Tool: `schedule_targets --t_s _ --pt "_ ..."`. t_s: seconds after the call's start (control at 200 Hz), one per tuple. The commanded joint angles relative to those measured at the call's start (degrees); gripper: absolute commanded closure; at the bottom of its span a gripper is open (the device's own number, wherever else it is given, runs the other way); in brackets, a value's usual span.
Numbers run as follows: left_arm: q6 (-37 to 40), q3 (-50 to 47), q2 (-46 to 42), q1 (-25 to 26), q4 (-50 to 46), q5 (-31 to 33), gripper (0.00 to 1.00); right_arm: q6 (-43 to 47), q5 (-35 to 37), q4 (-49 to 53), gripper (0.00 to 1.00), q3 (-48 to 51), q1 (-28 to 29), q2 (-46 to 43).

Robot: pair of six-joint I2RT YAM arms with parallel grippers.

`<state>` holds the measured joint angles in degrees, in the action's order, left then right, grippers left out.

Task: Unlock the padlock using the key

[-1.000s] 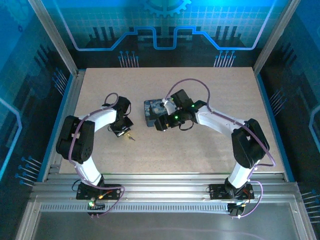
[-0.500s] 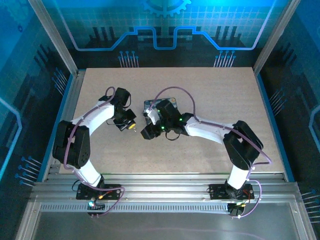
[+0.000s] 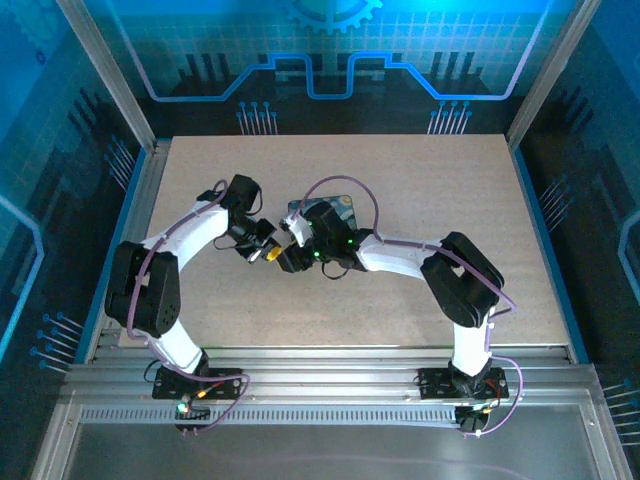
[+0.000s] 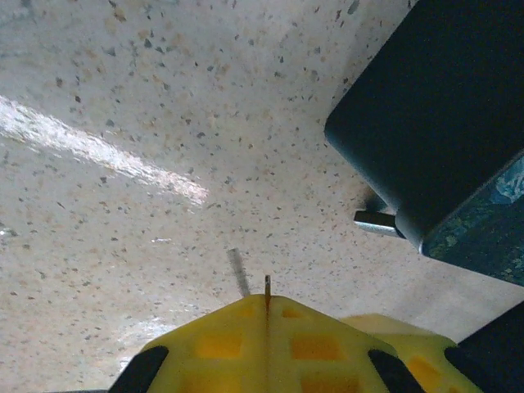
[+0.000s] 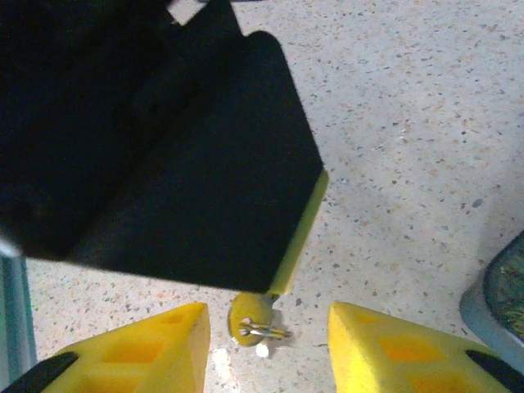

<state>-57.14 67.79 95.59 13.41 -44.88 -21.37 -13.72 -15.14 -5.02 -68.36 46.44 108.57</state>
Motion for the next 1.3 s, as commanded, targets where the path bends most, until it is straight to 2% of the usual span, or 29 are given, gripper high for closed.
schedule_targets --t_s 0.0,0.29,0.405,0.465,0.52,0.63,0.715,0.765,0.905,0.98,1.11,1.226,1.296 --pt "-1.67 -0.15 -1.99 0.3 -0.58 -2.93 1.0 0.09 1.58 -2.08 0.65 -1.51 0.06 1.31" --pt "-2.01 -0.12 -1.98 0.3 0.25 -3.76 1.0 -1.77 1.92 -3.63 0.94 -0.91 -0.57 1.41" --pt "-1.85 -0.18 -2.12 0.13 -0.03 -2.83 1.0 -3.98 0.13 -4.07 1.0 0.23 -1.69 0.24" --pt "-1.88 -0.2 -2.33 -0.04 0.23 -2.48 1.0 -5.42 -1.94 -5.0 1.0 1.47 -2.65 -0.79" --pt "-1.92 -0.2 -2.43 -0.3 0.53 -2.19 0.86 -6.52 -3.99 -6.14 1.0 2.86 -3.58 -1.68" --pt "-1.93 -0.21 -3.07 -1.1 1.82 -2.34 0.81 -7.49 -7.61 -7.07 1.0 5.3 -5.24 -3.71" --pt "-0.98 -0.21 -3.64 -1.89 2.65 -2.15 0.66 -8.38 -12.17 -7.2 1.0 6.7 -6.68 -4.79" --pt "0.41 -0.35 -3.98 -2.24 3.9 -2.31 0.61 -9.7 -16.21 -7.74 1.0 7.38 -7.8 -5.03" --pt "8.18 -2.82 -6.78 -1.73 15.63 -7.88 0.64 -18.82 -30.78 -16.7 1.0 10.11 -11.92 -4.47" --pt "12.44 -5.85 -9.7 -1.7 21.97 -9.41 0.65 -21.27 -35.91 -17.4 1.0 9.81 -13.2 -4.01" --pt "18.83 -12.27 -14.97 -1.98 31.71 -12.57 0.67 -21.43 -41.22 -13.68 1.0 7.45 -14.21 -3.59" --pt "24.69 -14.82 -16.14 -2.18 33.59 -14.56 0.67 -22.14 -43.99 -11.58 1.0 5.18 -15.22 -2.76" --pt "25.64 -16.78 -16.09 -2.16 37.48 -16.95 0.67 -21.49 -45.83 -8.75 1.0 3.3 -15.57 -2.07"
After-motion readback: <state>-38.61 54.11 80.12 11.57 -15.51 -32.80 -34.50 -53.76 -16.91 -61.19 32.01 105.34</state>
